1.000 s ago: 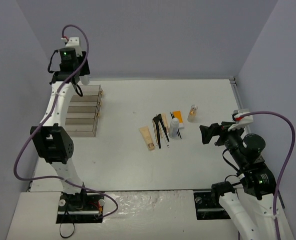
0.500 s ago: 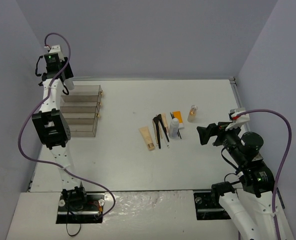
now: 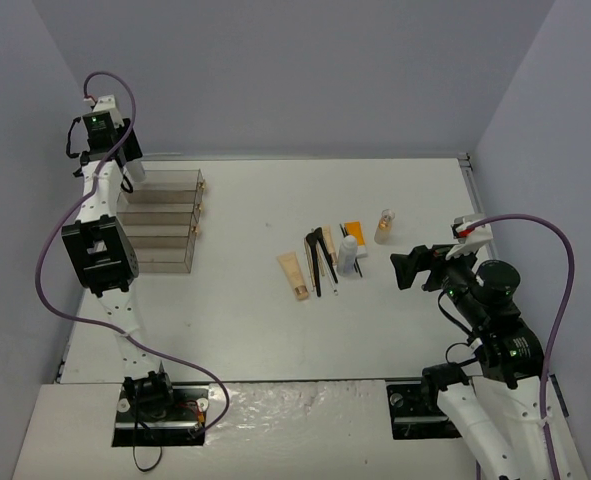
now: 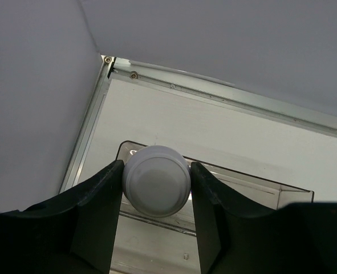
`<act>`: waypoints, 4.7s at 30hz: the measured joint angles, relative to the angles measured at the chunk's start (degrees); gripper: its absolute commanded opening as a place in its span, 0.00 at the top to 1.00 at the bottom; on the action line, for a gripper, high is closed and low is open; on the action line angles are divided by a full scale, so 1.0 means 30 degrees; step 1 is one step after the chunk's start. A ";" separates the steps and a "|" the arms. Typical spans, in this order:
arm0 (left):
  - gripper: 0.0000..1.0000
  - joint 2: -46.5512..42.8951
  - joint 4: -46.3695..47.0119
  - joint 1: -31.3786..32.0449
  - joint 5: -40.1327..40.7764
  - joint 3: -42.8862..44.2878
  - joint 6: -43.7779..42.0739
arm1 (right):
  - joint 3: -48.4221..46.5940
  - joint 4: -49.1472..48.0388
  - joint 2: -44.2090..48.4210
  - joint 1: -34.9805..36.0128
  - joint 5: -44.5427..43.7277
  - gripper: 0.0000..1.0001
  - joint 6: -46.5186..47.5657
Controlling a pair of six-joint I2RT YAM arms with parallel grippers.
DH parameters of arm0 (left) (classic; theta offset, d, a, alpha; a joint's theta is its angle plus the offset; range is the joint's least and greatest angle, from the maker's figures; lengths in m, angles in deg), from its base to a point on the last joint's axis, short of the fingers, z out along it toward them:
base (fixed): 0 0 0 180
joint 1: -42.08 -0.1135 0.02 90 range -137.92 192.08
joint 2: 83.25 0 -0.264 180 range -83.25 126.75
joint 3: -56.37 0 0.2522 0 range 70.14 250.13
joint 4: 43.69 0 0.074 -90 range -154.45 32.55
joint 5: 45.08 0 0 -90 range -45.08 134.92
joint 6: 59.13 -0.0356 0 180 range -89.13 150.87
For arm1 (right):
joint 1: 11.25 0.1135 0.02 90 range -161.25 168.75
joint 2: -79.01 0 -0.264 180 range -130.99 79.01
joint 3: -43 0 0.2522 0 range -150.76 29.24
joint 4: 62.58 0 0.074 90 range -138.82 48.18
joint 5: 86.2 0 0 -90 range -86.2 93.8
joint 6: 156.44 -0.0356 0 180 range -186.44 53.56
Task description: Organize the makeup
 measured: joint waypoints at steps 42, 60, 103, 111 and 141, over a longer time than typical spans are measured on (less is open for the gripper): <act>0.03 -0.5308 0.1844 0.0234 0.0415 -0.7442 0.1067 | 0.0514 -0.0364 0.1286 0.0000 0.0255 0.00 0.0033; 0.03 -1.5656 0.0419 1.4887 -0.2038 -1.6071 0.0599 | -0.0469 -0.0088 0.2518 0.0046 0.0211 0.00 0.0136; 0.43 -0.5456 0.4481 2.1793 0.0430 -1.1908 0.0597 | -0.0998 0.0666 0.3569 0.0087 0.0240 0.00 -0.0778; 0.84 -0.5361 0.4889 2.1793 0.0357 -1.1901 0.0437 | -0.0998 0.0674 0.3630 0.0087 0.0248 0.00 -0.0816; 1.00 -1.1136 0.0183 1.3498 0.3238 -1.0138 0.0452 | -0.1457 0.0832 0.1116 0.0087 0.0241 0.00 -0.0816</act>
